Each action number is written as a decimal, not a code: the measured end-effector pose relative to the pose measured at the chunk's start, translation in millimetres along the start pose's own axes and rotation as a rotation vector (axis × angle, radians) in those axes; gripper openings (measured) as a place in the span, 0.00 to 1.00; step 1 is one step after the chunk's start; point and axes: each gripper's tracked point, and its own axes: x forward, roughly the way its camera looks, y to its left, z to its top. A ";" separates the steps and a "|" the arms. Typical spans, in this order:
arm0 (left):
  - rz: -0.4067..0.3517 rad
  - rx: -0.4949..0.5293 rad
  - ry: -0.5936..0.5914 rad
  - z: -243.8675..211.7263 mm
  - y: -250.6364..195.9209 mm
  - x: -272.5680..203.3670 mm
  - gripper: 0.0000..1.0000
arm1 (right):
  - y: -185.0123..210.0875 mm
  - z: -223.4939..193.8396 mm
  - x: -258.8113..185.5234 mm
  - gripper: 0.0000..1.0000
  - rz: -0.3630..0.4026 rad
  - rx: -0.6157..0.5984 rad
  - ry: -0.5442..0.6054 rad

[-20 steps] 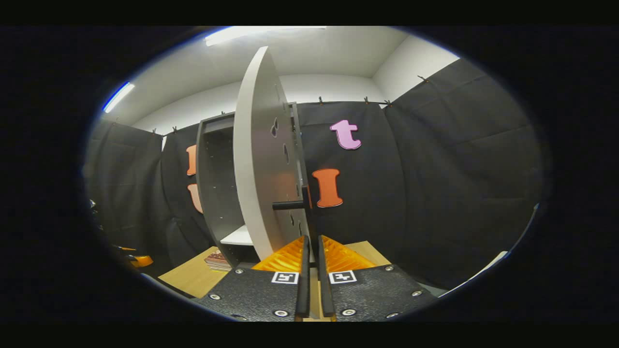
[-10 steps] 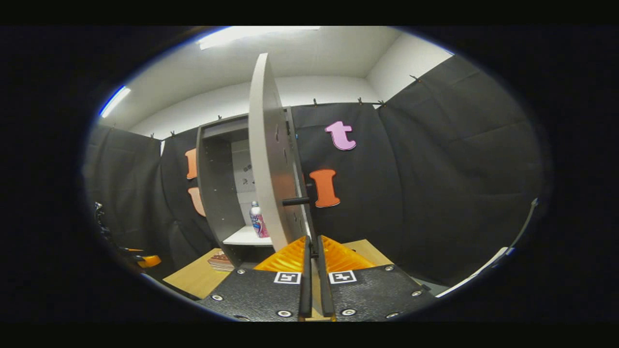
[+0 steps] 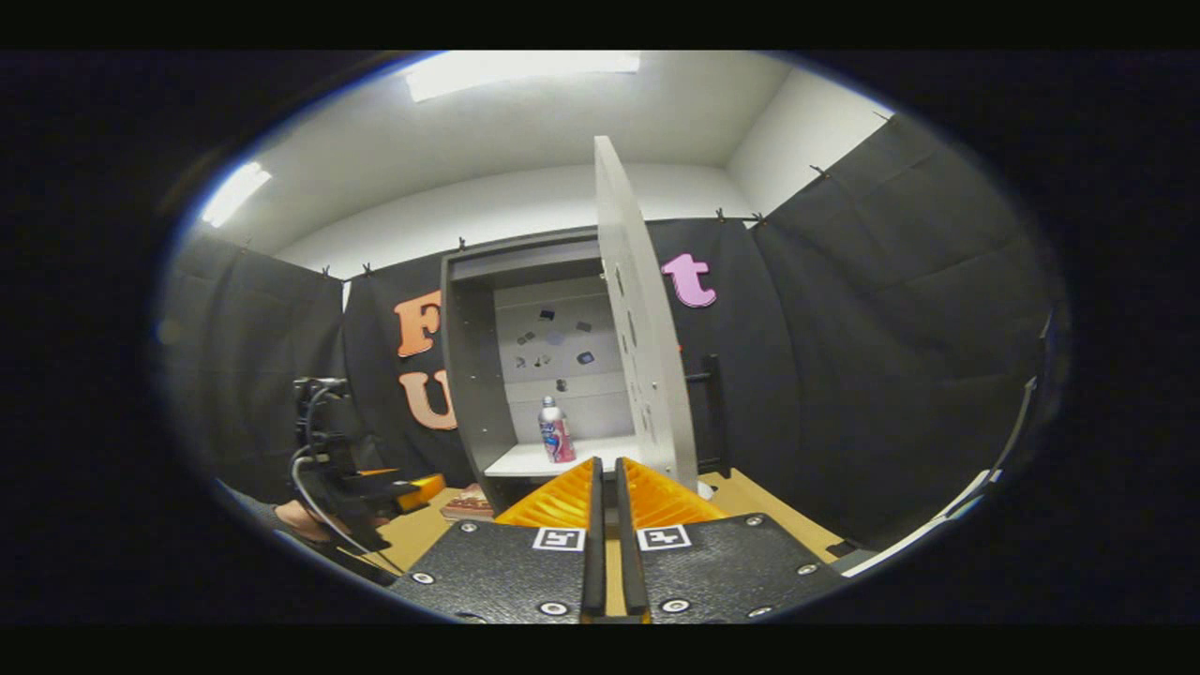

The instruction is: Open the cabinet door with the right hand, grasp the bottle in the cabinet with the left hand and place it on the coaster, then close the cabinet door with the right hand.

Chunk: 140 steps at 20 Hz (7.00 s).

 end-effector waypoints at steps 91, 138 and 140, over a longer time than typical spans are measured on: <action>0.207 0.075 0.170 -268.2 93.3 -38.2 0.97 | 42.1 -188.4 -26.4 0.54 0.059 0.122 0.533; 0.172 0.052 -0.008 -45.7 149.0 -90.8 0.96 | -29.1 -41.3 71.8 0.65 0.049 0.021 0.111; 0.168 0.052 -0.004 -45.6 164.2 -82.5 0.97 | -8.5 -47.0 77.5 0.65 0.065 0.018 0.110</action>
